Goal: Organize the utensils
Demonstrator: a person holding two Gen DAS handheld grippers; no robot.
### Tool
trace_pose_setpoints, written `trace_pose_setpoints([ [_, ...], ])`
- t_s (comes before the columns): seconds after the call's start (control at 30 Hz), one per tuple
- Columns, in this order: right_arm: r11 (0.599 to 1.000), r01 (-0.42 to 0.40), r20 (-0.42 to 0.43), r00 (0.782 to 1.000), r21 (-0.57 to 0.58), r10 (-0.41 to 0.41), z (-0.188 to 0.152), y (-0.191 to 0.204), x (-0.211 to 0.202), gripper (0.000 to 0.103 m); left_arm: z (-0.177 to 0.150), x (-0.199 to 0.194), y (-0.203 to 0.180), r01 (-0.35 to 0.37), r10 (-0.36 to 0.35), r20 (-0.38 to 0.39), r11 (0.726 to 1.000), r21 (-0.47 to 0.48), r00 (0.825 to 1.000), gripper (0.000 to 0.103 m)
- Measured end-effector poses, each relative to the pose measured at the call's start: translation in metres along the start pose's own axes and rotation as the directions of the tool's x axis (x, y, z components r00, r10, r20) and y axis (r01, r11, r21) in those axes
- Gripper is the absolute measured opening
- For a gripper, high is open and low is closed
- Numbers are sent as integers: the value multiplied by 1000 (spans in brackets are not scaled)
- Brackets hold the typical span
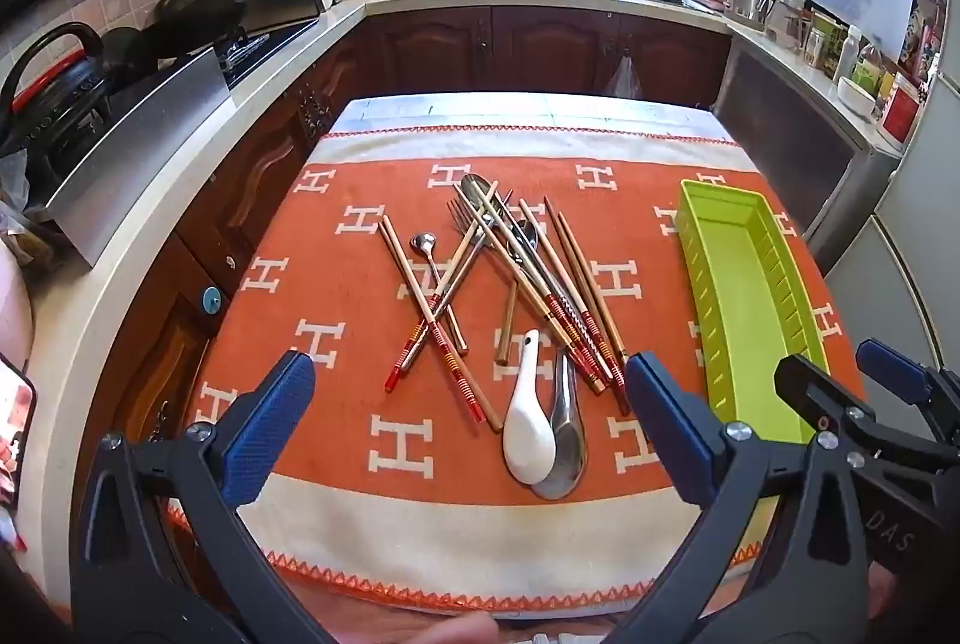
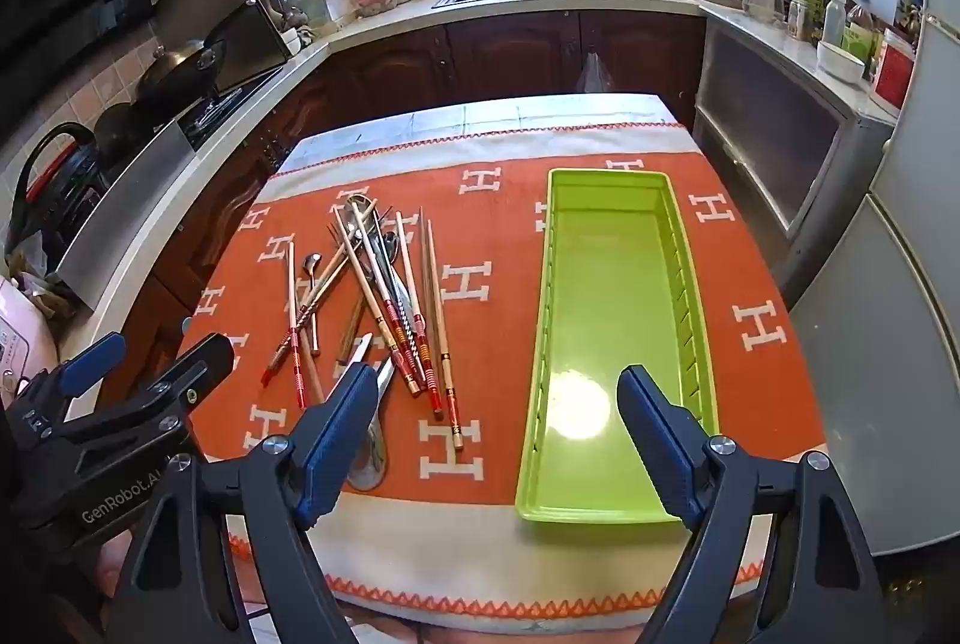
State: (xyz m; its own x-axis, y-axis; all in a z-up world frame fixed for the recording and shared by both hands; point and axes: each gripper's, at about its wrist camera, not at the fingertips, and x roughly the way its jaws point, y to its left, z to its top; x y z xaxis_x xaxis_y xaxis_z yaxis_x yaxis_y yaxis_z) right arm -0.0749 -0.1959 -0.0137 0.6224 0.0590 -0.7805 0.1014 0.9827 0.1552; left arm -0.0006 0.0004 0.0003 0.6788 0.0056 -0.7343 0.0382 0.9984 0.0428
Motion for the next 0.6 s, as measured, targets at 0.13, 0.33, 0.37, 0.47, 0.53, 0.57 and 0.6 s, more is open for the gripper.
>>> trace_pose_setpoints([
  [0.13, 1000, -2, 19, 1000, -12, 2, -3, 2, -2, 84, -2, -2, 1, 0, 0, 0, 1000, -5, 1000, 102],
  [0.33, 1000, 8, -14, 1000, 1, -8, -2, 4, 5, 84, -6, 18, -5, 10, -10, -51, 1000, 4, 999, 102],
  [0.37, 1000, 4, -20, 1000, 6, -4, -1, 0, 6, 84, -7, 18, -6, 9, -9, -51, 1000, 5, 999, 102],
  [0.47, 1000, 5, -21, 1000, 6, -5, 1, 3, 3, 84, -9, 20, -8, 11, -10, -54, 1000, 6, 998, 102],
  [0.53, 1000, 1, -23, 1000, 5, -1, -2, 1, 8, 84, -4, 18, -2, 16, -15, -70, 1000, 2, 997, 102],
  [0.57, 1000, 2, -24, 1000, 5, -2, -2, 0, 8, 84, -4, 19, -2, 15, -15, -72, 1000, 0, 997, 102],
  [0.6, 1000, 2, -25, 1000, 6, -1, -2, 1, 7, 84, -3, 19, -1, 16, -16, -74, 1000, -2, 997, 102],
])
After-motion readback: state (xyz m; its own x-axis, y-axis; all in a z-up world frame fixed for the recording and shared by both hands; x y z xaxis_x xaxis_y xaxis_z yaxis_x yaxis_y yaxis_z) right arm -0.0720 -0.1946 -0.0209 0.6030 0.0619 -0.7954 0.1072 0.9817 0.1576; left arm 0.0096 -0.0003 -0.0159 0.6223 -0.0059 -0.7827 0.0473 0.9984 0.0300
